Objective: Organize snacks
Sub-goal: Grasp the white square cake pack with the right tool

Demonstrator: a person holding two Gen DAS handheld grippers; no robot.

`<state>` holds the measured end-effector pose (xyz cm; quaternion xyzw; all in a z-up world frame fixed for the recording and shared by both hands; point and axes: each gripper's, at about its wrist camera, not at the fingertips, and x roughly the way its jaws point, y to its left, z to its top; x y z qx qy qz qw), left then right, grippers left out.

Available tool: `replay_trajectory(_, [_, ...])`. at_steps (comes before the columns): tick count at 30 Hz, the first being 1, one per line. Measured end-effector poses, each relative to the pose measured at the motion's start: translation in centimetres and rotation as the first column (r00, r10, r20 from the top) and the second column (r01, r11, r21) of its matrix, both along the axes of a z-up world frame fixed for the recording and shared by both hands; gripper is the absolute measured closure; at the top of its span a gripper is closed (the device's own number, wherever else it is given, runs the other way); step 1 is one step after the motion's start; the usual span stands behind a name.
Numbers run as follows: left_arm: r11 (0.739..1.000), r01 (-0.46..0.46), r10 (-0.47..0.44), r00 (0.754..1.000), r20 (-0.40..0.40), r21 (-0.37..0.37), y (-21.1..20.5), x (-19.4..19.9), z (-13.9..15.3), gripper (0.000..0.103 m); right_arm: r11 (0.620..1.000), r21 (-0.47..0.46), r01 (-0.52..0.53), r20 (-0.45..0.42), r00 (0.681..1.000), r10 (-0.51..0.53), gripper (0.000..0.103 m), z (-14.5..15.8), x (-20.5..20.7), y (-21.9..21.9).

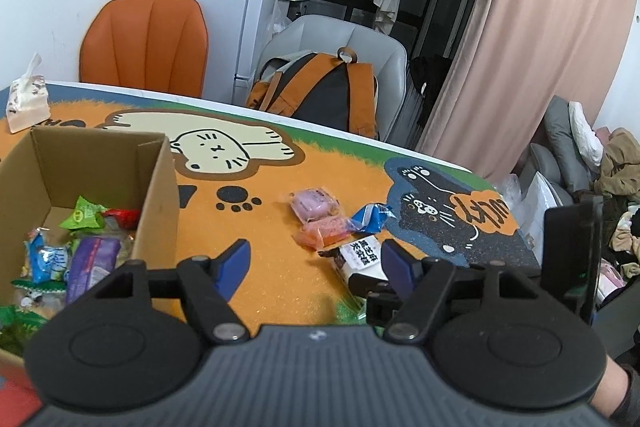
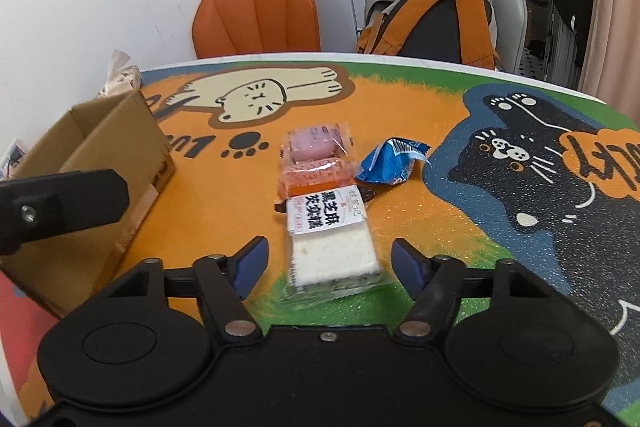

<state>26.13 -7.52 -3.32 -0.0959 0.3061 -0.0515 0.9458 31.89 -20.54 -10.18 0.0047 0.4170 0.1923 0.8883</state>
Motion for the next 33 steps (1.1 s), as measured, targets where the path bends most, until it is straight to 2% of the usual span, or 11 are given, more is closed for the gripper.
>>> replay_trajectory(8, [0.999,-0.001,0.001,1.0,-0.022,0.039,-1.2,2.5,-1.6,0.032,0.997,0.081,0.0,0.03,1.0,-0.003,0.057,-0.7,-0.1,-1.4])
replay_trajectory(17, [0.998,-0.016,0.019,0.999,-0.049,0.052,-2.3,6.2,-3.8,0.032,0.995,0.075,0.06,0.069,0.996,-0.065,0.061,0.1,-0.2,-3.9])
replay_trajectory(25, [0.998,-0.007,0.011,0.998,-0.069,0.064,-3.7,8.8,-5.8,0.032,0.989,0.054,0.139,0.068,0.987,-0.143,0.061,-0.1,0.4,-5.9])
replay_trajectory(33, [0.997,-0.002,0.007,0.998,-0.068,0.079,-5.2,11.2,-7.2,0.041,0.978,0.091,0.19,0.059,0.979,-0.196,0.054,-0.1,0.8,-7.4])
